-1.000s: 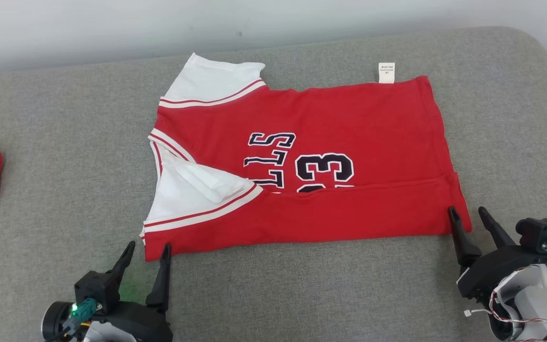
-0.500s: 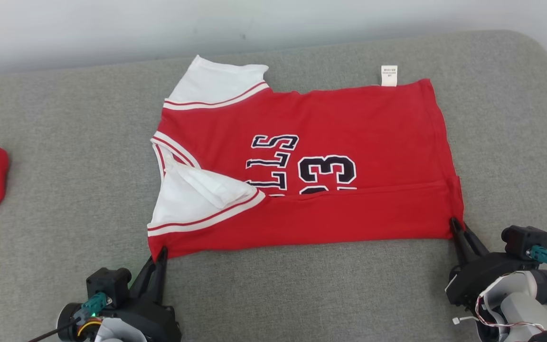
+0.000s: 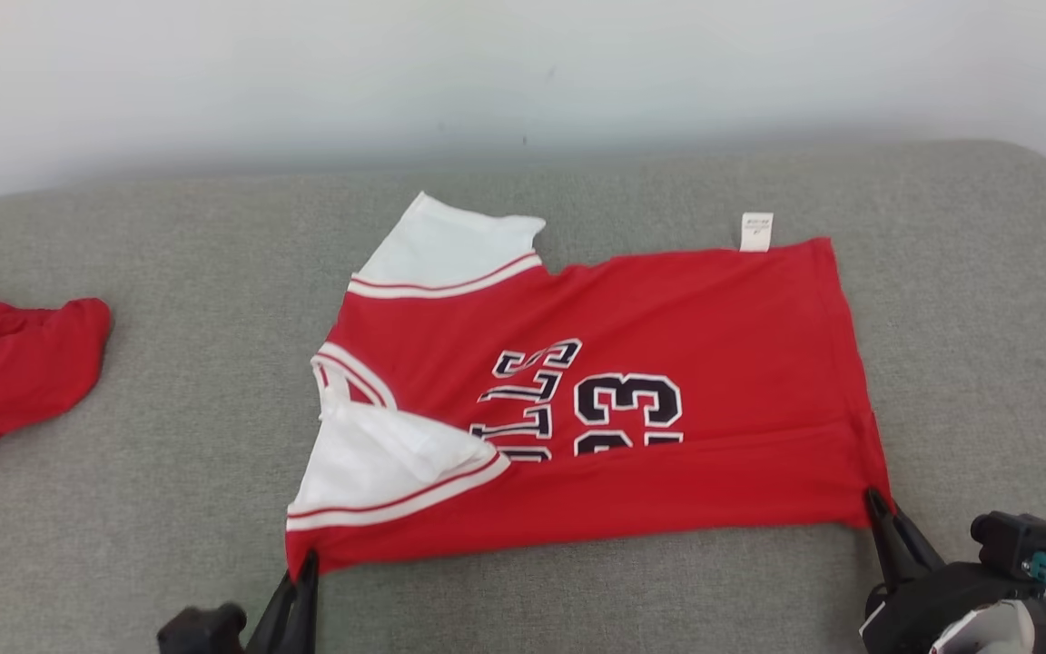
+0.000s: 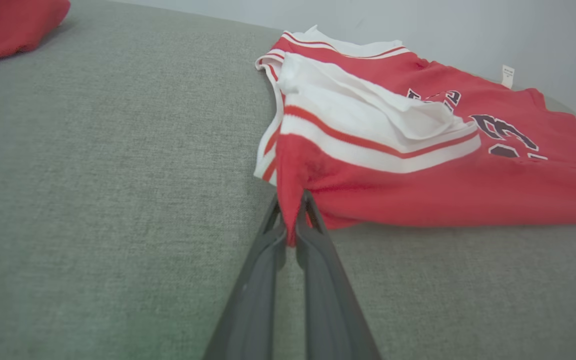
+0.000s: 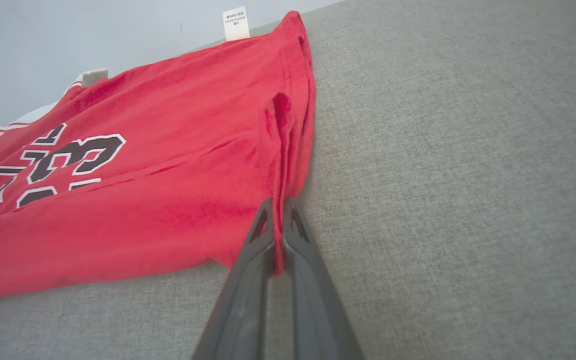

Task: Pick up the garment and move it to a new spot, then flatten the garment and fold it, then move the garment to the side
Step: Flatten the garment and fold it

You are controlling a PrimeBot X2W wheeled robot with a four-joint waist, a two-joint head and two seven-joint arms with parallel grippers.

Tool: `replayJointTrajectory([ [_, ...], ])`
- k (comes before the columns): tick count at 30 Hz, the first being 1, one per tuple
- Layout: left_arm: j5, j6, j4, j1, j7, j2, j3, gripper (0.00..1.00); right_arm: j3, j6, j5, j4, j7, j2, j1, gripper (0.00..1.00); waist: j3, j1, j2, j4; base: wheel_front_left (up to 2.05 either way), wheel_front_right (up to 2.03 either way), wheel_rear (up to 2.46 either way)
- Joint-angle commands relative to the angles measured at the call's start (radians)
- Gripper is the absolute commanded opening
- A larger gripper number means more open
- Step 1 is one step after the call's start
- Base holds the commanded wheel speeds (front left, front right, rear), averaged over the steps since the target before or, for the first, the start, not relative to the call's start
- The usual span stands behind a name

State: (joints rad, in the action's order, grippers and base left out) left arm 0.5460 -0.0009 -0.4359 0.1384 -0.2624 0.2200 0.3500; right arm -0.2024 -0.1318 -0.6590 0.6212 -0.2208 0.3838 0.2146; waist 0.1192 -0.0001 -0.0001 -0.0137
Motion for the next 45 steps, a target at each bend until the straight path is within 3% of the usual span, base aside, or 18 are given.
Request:
replayJointTrajectory([
  [1, 0.002, 0.009, 0.018, -0.034, -0.003, -0.003, -0.013, 0.0, 0.009, 0.002, 0.01, -0.019, 0.005, -0.003, -0.023, 0.0, -0.014, 0.0001, 0.0001, 0.009, 0.0, 0.0, 0.0],
  [9, -0.006, 0.018, 0.101, -0.166, -0.003, -0.024, -0.037, 0.0, 0.101, 0.003, 0.05, -0.169, 0.081, 0.001, -0.163, 0.0, -0.025, 0.0001, 0.0001, 0.022, 0.0, 0.0, 0.0],
  [17, -0.003, 0.021, 0.091, -0.201, -0.003, -0.04, -0.036, 0.0, 0.217, 0.003, 0.109, -0.323, 0.184, -0.066, -0.286, 0.0, -0.041, 0.0001, 0.0001, 0.017, 0.0, 0.0, 0.0],
  [19, -0.009, 0.024, 0.088, -0.198, -0.003, -0.043, -0.037, 1.0, 0.229, 0.003, 0.13, -0.346, 0.199, -0.081, -0.299, 1.0, -0.045, 0.0001, 0.0001, 0.015, 0.0, 0.0, 0.0],
  [25, -0.008, 0.005, 0.142, -0.198, -0.003, -0.069, -0.094, 1.0, 0.271, 0.003, 0.191, -0.427, 0.201, -0.118, -0.315, 1.0, -0.056, 0.0001, 0.0001, 0.015, 0.0, 0.0, 0.0],
  [34, -0.152, -0.008, 0.27, -0.18, -0.003, -0.049, -0.206, 1.0, 0.279, 0.003, 0.293, -0.538, 0.119, -0.158, -0.286, 1.0, -0.07, 0.0001, 0.0001, 0.005, 0.0, 0.0, 0.0],
  [38, -0.224, -0.028, 0.303, -0.162, -0.003, -0.042, -0.258, 1.0, 0.275, 0.003, 0.329, -0.554, 0.071, -0.179, -0.27, 1.0, -0.076, 0.0001, 0.0001, -0.005, 0.0, 0.0, 0.0],
  [45, -0.337, -0.012, 0.362, -0.165, -0.003, -0.057, -0.316, 1.0, 0.259, 0.003, 0.35, -0.51, -0.01, -0.209, -0.233, 1.0, -0.078, 0.0001, 0.0001, -0.024, 0.0, 0.0, 0.0],
])
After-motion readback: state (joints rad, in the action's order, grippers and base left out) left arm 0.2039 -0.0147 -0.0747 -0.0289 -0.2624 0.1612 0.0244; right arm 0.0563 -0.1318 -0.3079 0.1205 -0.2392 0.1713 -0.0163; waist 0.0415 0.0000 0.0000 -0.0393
